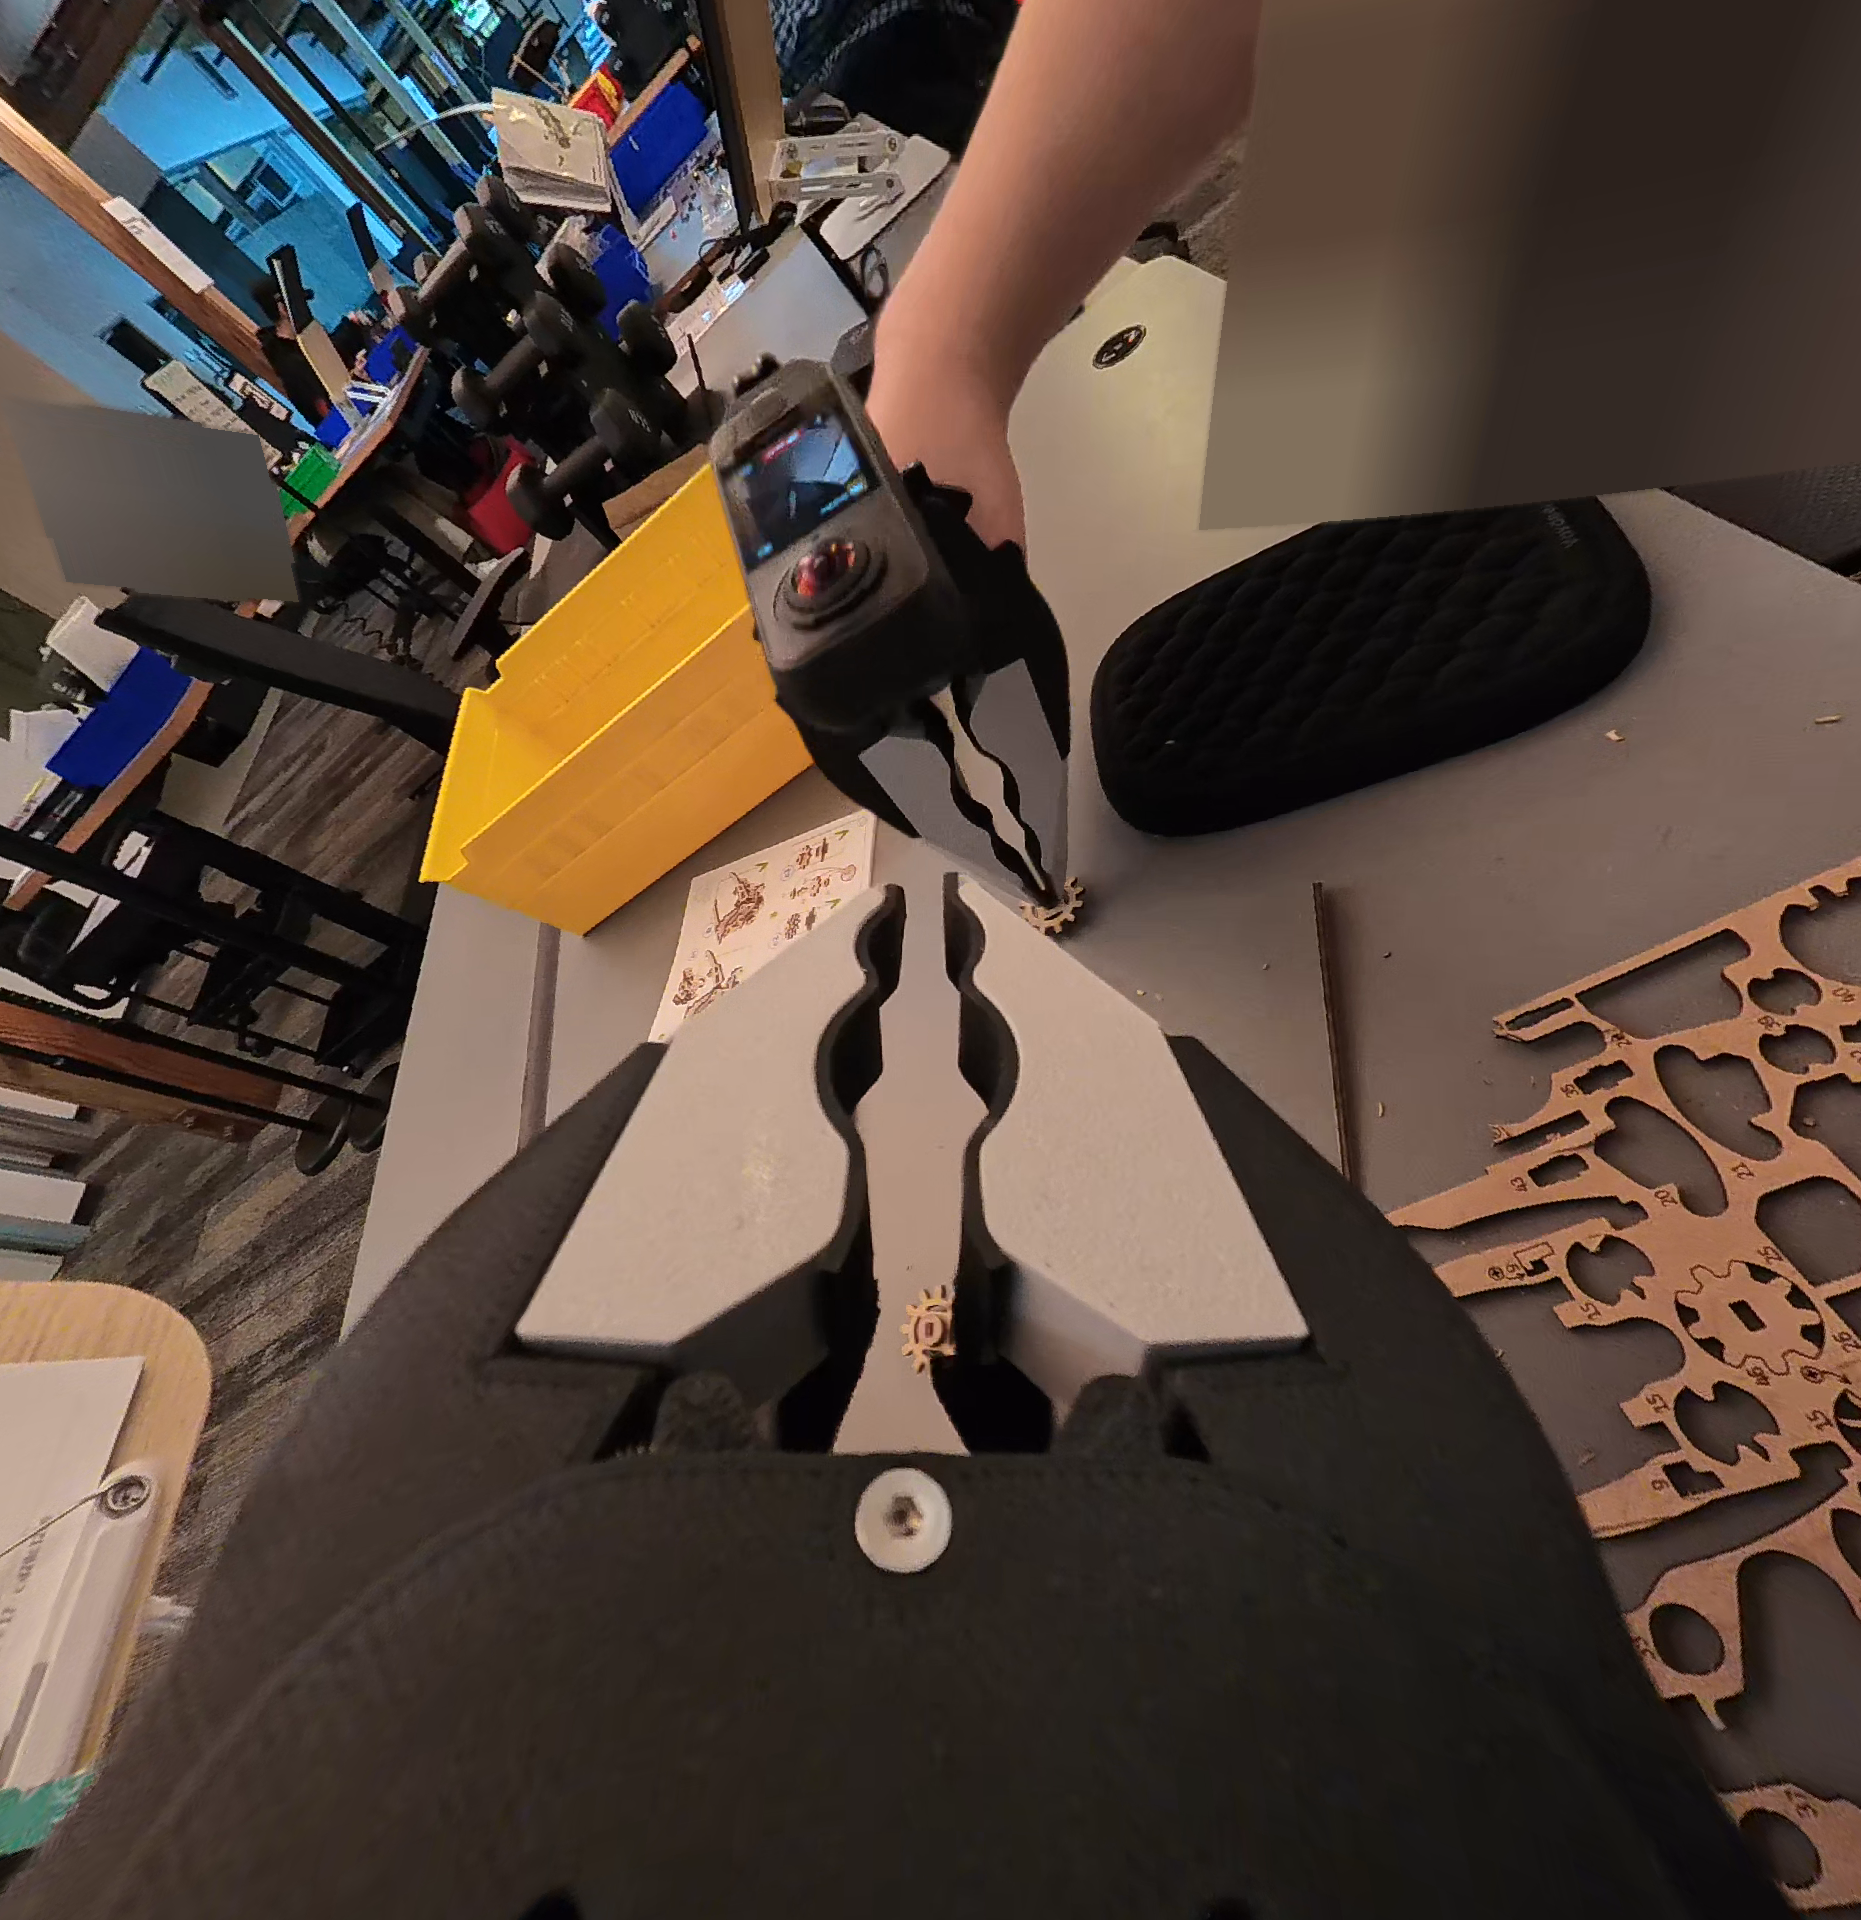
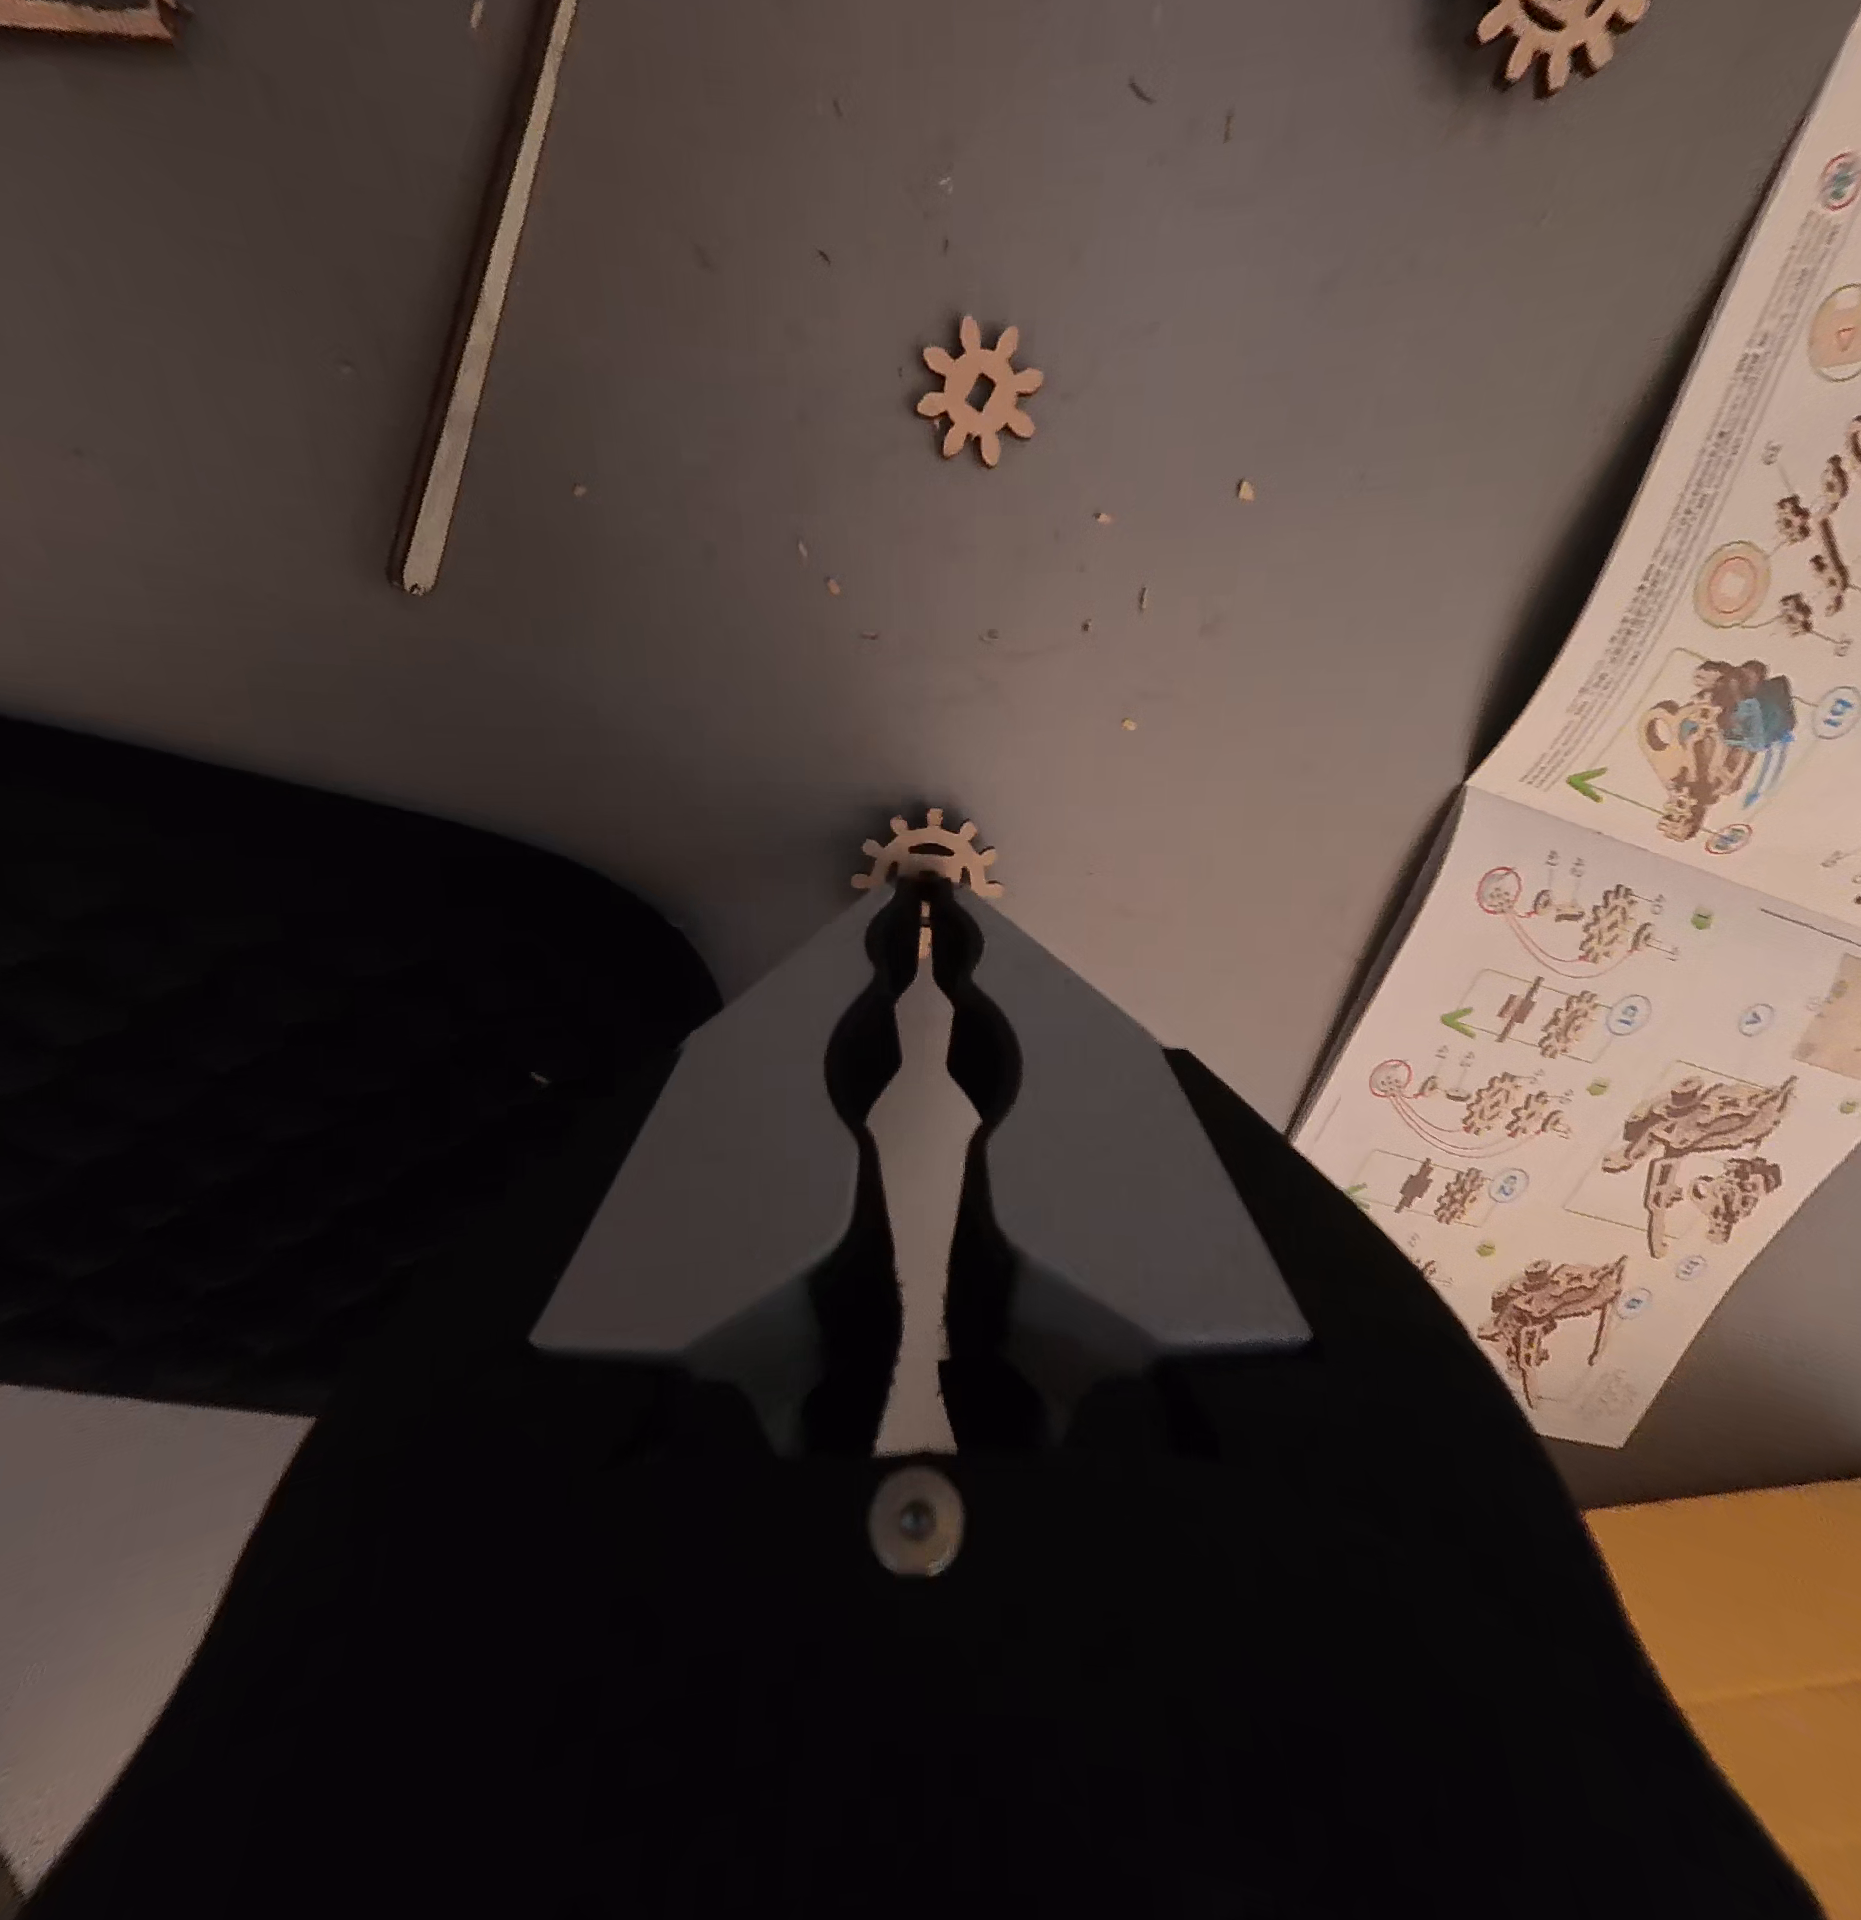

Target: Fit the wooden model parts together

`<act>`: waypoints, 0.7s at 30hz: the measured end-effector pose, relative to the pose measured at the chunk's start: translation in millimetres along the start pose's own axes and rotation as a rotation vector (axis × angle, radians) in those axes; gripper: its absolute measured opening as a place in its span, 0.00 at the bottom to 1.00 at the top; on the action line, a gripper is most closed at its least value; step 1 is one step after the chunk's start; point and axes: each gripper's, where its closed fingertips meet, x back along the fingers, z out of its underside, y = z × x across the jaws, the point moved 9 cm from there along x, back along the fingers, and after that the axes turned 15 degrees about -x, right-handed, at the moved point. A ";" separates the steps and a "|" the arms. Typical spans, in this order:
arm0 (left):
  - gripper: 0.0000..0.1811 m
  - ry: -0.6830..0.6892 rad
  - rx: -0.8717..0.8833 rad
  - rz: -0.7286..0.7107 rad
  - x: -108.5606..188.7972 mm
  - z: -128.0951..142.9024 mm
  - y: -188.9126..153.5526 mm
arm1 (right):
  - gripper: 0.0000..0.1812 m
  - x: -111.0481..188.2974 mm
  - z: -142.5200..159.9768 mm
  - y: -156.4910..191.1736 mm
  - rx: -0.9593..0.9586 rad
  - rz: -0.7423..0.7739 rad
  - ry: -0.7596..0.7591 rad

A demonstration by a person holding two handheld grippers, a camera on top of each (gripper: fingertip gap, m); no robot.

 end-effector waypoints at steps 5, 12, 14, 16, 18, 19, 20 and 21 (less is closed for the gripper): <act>0.03 -0.003 -0.004 0.001 0.1 -2.2 -0.2 | 0.00 0.4 13.2 0.7 -0.038 0.006 -0.136; 0.03 -0.004 -0.005 0.004 -0.9 -3.2 -0.3 | 0.00 0.6 8.4 0.4 -0.068 0.001 -0.076; 0.03 -0.001 -0.004 0.009 -2.2 -2.9 -1.0 | 0.00 0.0 -0.2 1.2 -0.028 0.009 0.012; 0.03 0.004 -0.004 0.012 -3.3 -2.5 -1.5 | 0.00 -1.0 -8.3 1.5 -0.008 0.010 0.102; 0.03 0.005 -0.005 0.013 -3.5 -2.4 -1.8 | 0.00 -1.9 -13.1 2.1 0.009 0.014 0.160; 0.03 0.005 -0.004 0.012 -3.2 -2.4 -1.7 | 0.00 -2.2 -13.7 3.0 0.028 0.021 0.169; 0.03 0.005 -0.003 0.011 -2.9 -2.5 -1.4 | 0.00 -1.9 -12.8 3.2 0.035 0.024 0.158; 0.03 0.005 -0.004 0.010 -2.4 -2.6 -1.3 | 0.00 -1.4 -10.0 2.3 0.024 0.014 0.126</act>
